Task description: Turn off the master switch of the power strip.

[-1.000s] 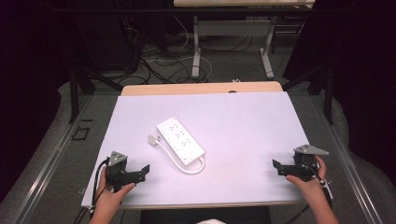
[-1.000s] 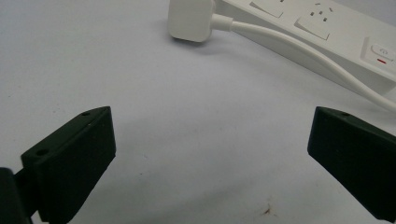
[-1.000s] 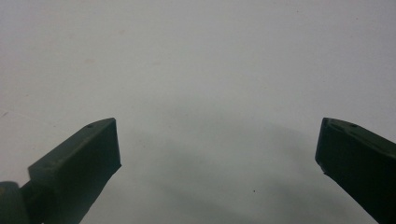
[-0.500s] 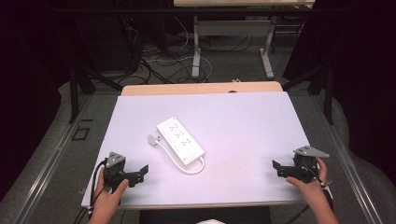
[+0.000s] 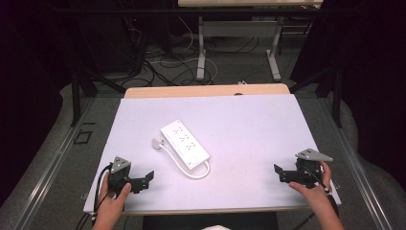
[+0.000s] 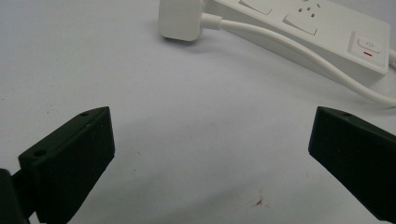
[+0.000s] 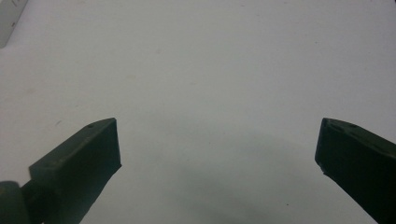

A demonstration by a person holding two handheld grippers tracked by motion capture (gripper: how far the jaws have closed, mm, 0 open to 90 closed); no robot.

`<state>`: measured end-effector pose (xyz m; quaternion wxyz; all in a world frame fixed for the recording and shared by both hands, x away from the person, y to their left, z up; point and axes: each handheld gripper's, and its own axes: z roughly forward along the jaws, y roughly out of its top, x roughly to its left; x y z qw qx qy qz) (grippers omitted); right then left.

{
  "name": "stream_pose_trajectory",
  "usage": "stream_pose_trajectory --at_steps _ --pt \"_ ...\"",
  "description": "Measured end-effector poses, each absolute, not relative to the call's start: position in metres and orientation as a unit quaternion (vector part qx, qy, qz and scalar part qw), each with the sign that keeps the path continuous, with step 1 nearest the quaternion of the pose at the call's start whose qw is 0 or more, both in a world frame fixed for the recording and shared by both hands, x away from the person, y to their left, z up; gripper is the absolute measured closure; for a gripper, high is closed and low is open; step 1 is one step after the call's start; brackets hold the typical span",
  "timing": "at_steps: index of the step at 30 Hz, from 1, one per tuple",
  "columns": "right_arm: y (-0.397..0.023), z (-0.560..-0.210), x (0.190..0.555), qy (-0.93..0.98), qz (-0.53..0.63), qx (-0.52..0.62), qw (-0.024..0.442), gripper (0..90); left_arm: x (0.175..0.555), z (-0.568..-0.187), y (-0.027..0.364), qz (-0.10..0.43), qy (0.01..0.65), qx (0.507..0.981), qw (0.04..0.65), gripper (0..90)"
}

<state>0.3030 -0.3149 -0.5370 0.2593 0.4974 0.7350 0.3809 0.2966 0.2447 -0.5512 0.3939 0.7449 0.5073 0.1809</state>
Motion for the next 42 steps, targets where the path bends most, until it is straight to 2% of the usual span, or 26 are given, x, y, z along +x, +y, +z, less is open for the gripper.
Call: stream_pose_trajectory --at_steps 18,42 --pt "-0.291 -0.536 0.308 0.754 0.38 0.487 0.224 0.0 0.297 -0.553 0.243 0.179 0.508 0.747 0.391 0.7" --pt "-0.266 -0.533 0.317 0.774 0.376 0.464 0.208 0.0 0.297 -0.553 0.244 0.183 0.507 0.745 0.392 0.7"
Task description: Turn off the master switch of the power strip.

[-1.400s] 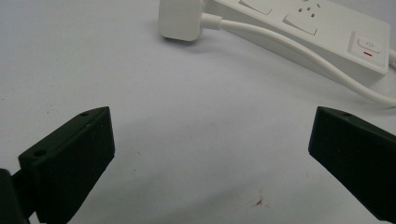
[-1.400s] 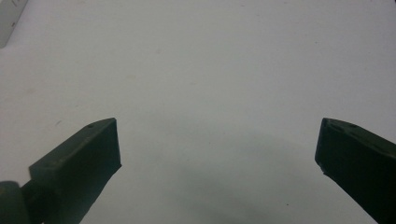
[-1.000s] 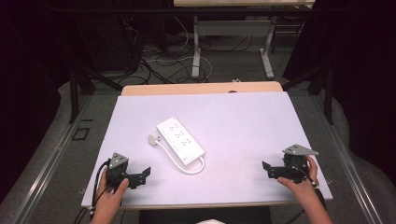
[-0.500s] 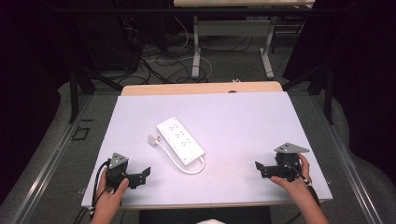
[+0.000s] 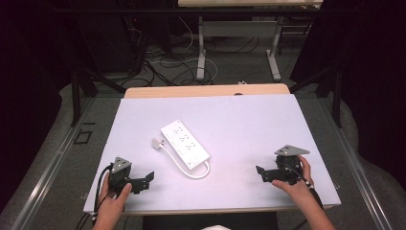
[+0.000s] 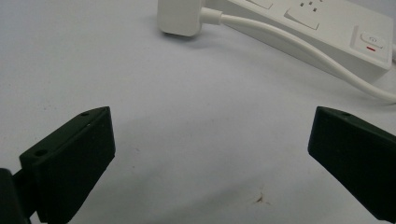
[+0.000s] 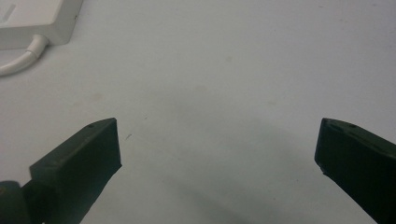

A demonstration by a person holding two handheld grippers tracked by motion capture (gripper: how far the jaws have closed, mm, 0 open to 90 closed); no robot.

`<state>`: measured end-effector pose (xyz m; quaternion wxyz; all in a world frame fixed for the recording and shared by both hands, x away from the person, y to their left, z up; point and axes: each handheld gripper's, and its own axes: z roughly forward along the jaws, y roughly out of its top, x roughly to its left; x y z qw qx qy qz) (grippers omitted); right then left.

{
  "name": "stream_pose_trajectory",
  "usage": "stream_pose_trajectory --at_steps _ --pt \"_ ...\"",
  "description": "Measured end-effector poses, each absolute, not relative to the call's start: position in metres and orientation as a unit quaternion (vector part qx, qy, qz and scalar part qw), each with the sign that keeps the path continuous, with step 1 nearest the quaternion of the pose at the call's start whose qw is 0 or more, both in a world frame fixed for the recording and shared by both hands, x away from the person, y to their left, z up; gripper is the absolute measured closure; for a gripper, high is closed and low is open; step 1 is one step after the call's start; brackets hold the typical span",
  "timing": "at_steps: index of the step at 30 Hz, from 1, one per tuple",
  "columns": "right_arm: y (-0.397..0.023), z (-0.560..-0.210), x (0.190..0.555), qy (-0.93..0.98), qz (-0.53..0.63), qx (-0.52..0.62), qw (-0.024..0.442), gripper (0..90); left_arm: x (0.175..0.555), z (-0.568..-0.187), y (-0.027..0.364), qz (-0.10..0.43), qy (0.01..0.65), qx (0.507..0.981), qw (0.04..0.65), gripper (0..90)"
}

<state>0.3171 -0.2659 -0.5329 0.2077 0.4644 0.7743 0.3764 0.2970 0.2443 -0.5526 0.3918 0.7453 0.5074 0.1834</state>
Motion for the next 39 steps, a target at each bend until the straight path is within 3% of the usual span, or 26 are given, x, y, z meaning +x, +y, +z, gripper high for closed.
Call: stream_pose_trajectory --at_steps 39 --pt "-0.206 -0.525 0.334 0.803 0.375 0.425 0.186 0.9 0.296 -0.552 0.246 0.183 0.507 0.745 0.392 0.8"
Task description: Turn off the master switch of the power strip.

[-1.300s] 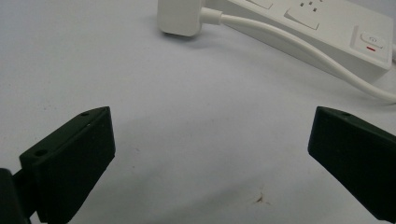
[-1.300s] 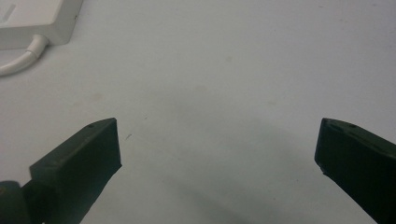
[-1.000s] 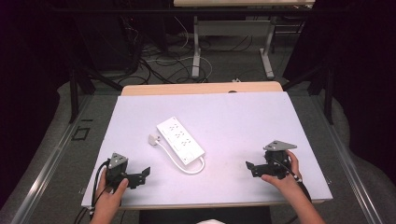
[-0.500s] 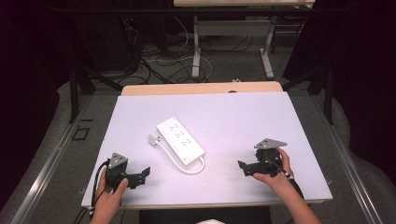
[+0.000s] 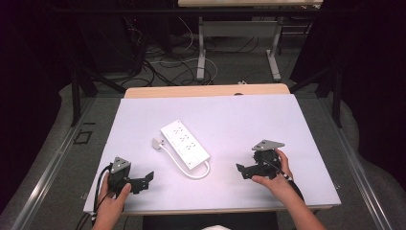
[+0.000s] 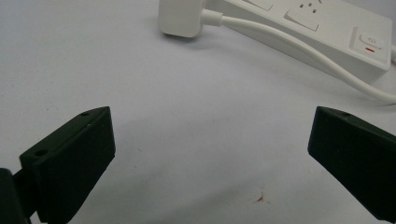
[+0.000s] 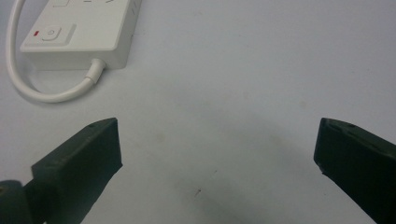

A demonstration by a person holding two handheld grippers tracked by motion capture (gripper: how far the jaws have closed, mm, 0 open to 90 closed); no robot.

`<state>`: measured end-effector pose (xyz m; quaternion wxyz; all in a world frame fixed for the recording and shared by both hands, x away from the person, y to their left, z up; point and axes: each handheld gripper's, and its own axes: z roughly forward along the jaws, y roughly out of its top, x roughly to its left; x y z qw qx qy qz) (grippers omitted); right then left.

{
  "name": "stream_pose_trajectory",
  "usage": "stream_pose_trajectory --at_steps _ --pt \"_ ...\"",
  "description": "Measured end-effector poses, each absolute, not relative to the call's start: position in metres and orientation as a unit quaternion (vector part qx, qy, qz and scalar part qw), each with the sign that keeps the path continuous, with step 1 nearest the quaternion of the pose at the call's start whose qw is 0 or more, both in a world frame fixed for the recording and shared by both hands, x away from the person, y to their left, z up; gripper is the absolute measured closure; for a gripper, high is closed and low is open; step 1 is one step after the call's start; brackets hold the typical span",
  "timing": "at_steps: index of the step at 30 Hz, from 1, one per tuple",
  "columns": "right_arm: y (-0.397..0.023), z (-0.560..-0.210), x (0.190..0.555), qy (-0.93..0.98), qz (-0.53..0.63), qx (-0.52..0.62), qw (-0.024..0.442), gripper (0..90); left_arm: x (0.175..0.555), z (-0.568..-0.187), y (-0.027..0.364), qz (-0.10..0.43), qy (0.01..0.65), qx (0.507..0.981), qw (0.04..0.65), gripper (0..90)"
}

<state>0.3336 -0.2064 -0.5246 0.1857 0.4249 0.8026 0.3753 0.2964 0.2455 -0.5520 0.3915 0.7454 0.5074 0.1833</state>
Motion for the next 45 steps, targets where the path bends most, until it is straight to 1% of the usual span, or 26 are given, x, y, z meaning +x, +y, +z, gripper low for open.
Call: stream_pose_trajectory --at_steps 11,14,17,25,39,45 --pt "-0.189 -0.52 0.337 0.812 0.376 0.41 0.178 3.5 0.296 -0.552 0.246 0.185 0.506 0.746 0.392 0.8" --pt "-0.184 -0.519 0.337 0.809 0.375 0.412 0.186 11.1 0.297 -0.552 0.246 0.184 0.506 0.746 0.393 0.8" --pt "-0.18 -0.516 0.337 0.81 0.371 0.415 0.184 14.6 0.296 -0.552 0.246 0.183 0.506 0.745 0.393 0.8" --pt "-0.168 -0.513 0.339 0.819 0.367 0.403 0.177 15.1 0.296 -0.552 0.246 0.183 0.507 0.744 0.395 0.8" --pt "-0.148 -0.508 0.342 0.833 0.364 0.379 0.175 21.6 0.297 -0.552 0.246 0.181 0.506 0.746 0.394 0.8" --pt "-0.141 -0.505 0.344 0.835 0.365 0.374 0.171 22.6 0.297 -0.552 0.246 0.181 0.507 0.745 0.394 0.8"
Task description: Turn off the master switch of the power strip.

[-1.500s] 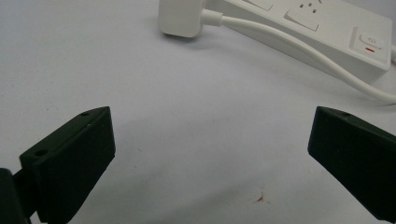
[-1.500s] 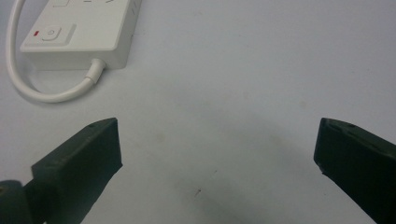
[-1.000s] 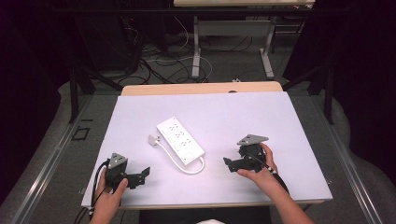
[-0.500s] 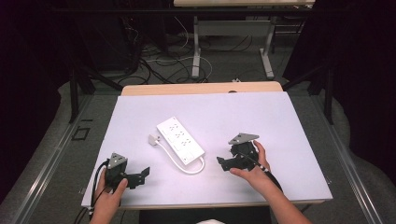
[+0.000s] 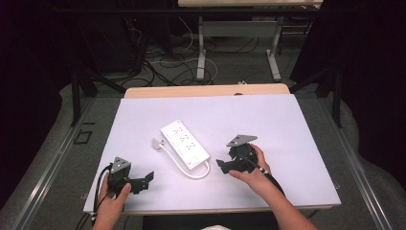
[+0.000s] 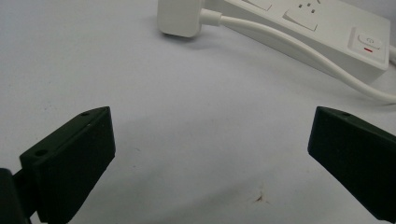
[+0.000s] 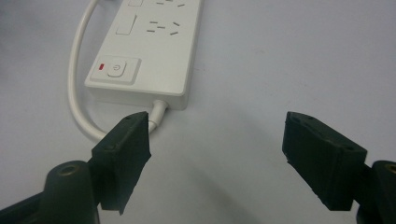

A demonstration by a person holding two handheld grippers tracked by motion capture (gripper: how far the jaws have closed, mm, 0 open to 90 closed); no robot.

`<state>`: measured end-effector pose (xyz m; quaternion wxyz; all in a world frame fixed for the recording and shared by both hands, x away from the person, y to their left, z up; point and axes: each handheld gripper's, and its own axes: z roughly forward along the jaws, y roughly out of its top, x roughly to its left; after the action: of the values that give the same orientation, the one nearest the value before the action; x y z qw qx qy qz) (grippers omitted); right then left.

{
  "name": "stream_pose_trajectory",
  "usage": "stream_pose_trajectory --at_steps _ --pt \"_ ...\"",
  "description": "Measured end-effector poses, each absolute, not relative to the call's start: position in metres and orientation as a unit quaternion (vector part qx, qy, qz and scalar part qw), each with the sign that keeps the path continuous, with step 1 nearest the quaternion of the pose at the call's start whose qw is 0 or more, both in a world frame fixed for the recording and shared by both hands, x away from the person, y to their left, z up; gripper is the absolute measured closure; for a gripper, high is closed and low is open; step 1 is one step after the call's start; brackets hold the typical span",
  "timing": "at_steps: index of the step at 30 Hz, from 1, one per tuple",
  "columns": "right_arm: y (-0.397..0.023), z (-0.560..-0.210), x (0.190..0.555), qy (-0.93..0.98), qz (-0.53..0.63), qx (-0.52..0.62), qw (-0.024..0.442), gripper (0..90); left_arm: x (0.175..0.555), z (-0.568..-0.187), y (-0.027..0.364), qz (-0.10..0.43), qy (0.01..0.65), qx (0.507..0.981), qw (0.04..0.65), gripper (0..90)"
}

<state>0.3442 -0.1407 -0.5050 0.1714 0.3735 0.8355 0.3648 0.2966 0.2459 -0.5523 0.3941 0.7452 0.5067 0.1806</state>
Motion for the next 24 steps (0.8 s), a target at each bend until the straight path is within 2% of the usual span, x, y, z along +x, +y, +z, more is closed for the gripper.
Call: stream_pose_trajectory --at_steps 24 --pt "-0.113 -0.491 0.353 0.841 0.368 0.363 0.159 25.4 0.297 -0.552 0.246 0.182 0.505 0.746 0.395 0.8"
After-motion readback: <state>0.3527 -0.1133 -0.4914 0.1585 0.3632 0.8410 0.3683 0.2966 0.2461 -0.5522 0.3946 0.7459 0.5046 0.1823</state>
